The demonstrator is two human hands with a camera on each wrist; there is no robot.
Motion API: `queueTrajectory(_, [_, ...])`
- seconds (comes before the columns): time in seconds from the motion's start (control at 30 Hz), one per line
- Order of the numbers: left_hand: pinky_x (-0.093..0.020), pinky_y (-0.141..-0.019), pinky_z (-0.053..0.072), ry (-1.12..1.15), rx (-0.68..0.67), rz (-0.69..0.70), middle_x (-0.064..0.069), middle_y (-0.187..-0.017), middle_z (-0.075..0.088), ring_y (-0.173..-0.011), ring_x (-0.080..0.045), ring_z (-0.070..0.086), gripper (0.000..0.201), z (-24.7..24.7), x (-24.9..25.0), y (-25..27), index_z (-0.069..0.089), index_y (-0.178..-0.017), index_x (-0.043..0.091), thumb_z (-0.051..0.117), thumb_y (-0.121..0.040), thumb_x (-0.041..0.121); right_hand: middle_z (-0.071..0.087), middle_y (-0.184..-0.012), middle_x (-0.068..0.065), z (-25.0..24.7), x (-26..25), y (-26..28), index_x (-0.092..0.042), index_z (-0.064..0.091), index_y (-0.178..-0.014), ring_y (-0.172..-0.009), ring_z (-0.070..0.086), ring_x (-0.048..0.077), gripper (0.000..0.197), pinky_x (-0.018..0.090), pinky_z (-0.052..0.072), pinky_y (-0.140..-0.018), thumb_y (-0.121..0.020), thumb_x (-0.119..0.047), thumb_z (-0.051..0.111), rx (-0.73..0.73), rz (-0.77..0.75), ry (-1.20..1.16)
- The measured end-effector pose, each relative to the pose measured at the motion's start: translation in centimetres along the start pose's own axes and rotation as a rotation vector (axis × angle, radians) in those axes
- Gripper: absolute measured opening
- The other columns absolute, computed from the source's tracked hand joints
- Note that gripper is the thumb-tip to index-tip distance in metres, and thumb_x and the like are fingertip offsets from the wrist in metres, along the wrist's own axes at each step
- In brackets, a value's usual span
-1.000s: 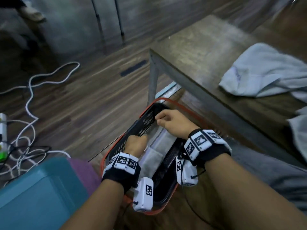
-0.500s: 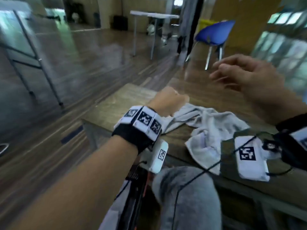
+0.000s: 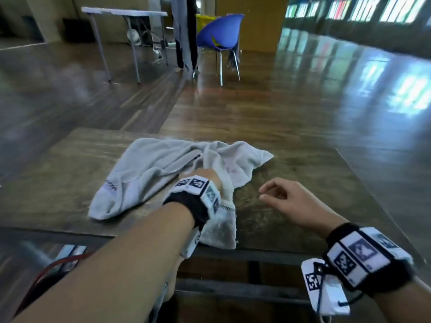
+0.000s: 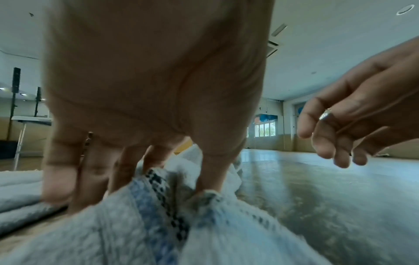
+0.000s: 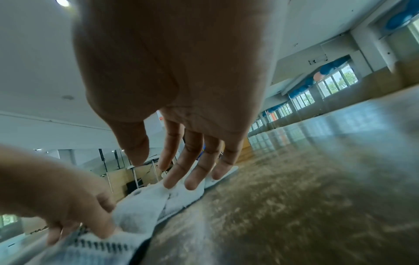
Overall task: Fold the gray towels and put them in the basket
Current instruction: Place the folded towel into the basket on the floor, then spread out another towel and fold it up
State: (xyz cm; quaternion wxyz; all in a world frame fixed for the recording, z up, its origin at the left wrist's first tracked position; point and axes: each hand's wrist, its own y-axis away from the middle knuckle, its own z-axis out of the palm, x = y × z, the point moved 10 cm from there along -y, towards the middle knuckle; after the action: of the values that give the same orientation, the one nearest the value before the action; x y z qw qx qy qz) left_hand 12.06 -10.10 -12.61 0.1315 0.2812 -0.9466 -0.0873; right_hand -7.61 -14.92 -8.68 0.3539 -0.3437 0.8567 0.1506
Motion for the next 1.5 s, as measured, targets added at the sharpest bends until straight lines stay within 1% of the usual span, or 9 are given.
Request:
queueTrajectory(0.3, [-0.036, -0.082, 0.050, 0.881, 0.275, 0.282, -0.007, -0.098, 0.070, -0.093, -0.021, 0.065, 0.027, -8.6, 8.9, 1.3, 0.063, -0.097, 0.011, 0.054, -0.095, 0.036, 0.070, -0.110, 0.004, 0.7, 3.4, -2.1, -0.018, 0.062, -0.117, -0.100, 0.067, 0.022, 0.071, 0.040, 0.056, -0.084, -0.069, -0.069, 0.064, 0.118, 0.191, -0.217])
queueTrajectory(0.47, [-0.043, -0.092, 0.054, 1.348, 0.293, 0.166, 0.000, -0.099, 0.071, -0.096, -0.018, 0.067, 0.032, -7.8, 10.7, 1.6, 0.065, -0.109, 0.013, 0.049, -0.099, 0.038, 0.071, -0.068, -0.012, -7.7, 5.1, -0.1, -0.020, 0.069, -0.081, -0.063, 0.063, 0.003, 0.009, 0.021, 0.049, -0.058, -0.086, -0.020, 0.076, 0.573, 0.106, -0.519])
queueTrajectory(0.67, [-0.040, -0.074, 0.057, 0.671, 0.112, 0.114, -0.012, -0.094, 0.071, -0.085, -0.031, 0.068, 0.042, -5.3, 12.9, 1.7, 0.067, -0.103, 0.009, 0.053, -0.088, 0.045, 0.072, -0.077, -0.018, -14.4, 4.7, 2.8, -0.030, 0.069, -0.086, -0.073, 0.066, -0.007, 0.015, 0.011, 0.050, -0.063, -0.093, -0.018, 0.064, 0.834, -0.103, -0.649])
queueTrajectory(0.77, [-0.041, -0.088, 0.045, 0.482, 0.411, 0.270, -0.002, -0.113, 0.055, -0.099, -0.023, 0.055, 0.039, -7.8, 14.1, 3.5, 0.052, -0.112, 0.023, 0.066, -0.081, 0.042, 0.071, -0.079, -0.022, -15.1, 4.0, 2.3, -0.039, 0.070, -0.083, -0.073, 0.064, -0.010, 0.025, 0.008, 0.047, -0.064, -0.095, -0.018, 0.062, 0.718, -0.148, -0.457])
queueTrajectory(0.9, [-0.012, -0.103, 0.036, 0.721, 0.142, 0.743, 0.000, -0.145, 0.039, -0.133, -0.013, 0.042, 0.072, -8.1, 18.5, 5.2, 0.043, -0.142, 0.031, 0.071, -0.080, 0.006, 0.075, -0.088, -0.017, -12.2, 1.1, 1.1, -0.036, 0.076, -0.091, -0.083, 0.067, -0.004, 0.027, 0.012, 0.049, -0.075, -0.091, -0.012, 0.065, 0.355, -0.285, -0.281])
queueTrajectory(1.0, [-0.012, -0.097, 0.041, 0.539, 0.148, 0.878, 0.000, -0.133, 0.053, -0.122, -0.006, 0.049, 0.049, -8.0, 19.2, 6.3, 0.060, -0.126, 0.023, 0.075, -0.081, 0.009, 0.077, -0.089, -0.013, -11.5, 0.0, 1.4, -0.045, 0.077, -0.093, -0.084, 0.069, -0.002, 0.032, 0.011, 0.051, -0.073, -0.088, -0.015, 0.065, 0.254, -0.346, -0.269])
queueTrajectory(1.13, [-0.044, -0.078, 0.049, 0.345, 0.420, 0.678, -0.005, -0.084, 0.065, -0.082, -0.025, 0.060, 0.027, -9.5, 16.4, 5.2, 0.067, -0.077, 0.008, 0.074, -0.083, 0.033, 0.073, -0.084, -0.008, -12.2, 1.2, 1.2, -0.030, 0.076, -0.084, -0.082, 0.069, 0.010, 0.006, 0.029, 0.053, -0.072, -0.087, -0.033, 0.073, 0.313, -0.254, -0.110])
queueTrajectory(1.33, [-0.041, -0.052, 0.041, 0.417, 0.742, 0.446, -0.001, -0.056, 0.048, -0.056, -0.025, 0.048, 0.033, -13.3, 10.2, 5.2, 0.048, -0.062, 0.009, 0.062, -0.085, 0.027, 0.065, -0.101, -0.019, -11.9, 2.6, 0.9, -0.027, 0.076, -0.085, -0.104, 0.057, 0.008, 0.028, 0.033, 0.044, -0.088, -0.081, -0.055, 0.071, 0.255, -0.166, 0.135])
queueTrajectory(1.5, [-0.030, -0.053, 0.031, 0.485, 0.803, 0.242, 0.000, -0.061, 0.052, -0.059, -0.022, 0.048, 0.038, -14.3, 5.6, 4.9, 0.052, -0.063, 0.017, 0.053, -0.094, 0.039, 0.064, -0.070, -0.014, -15.6, 1.7, 2.3, -0.032, 0.069, -0.076, -0.069, 0.059, 0.009, 0.021, 0.036, 0.048, -0.064, -0.091, -0.046, 0.063, 0.539, -0.201, 0.181])
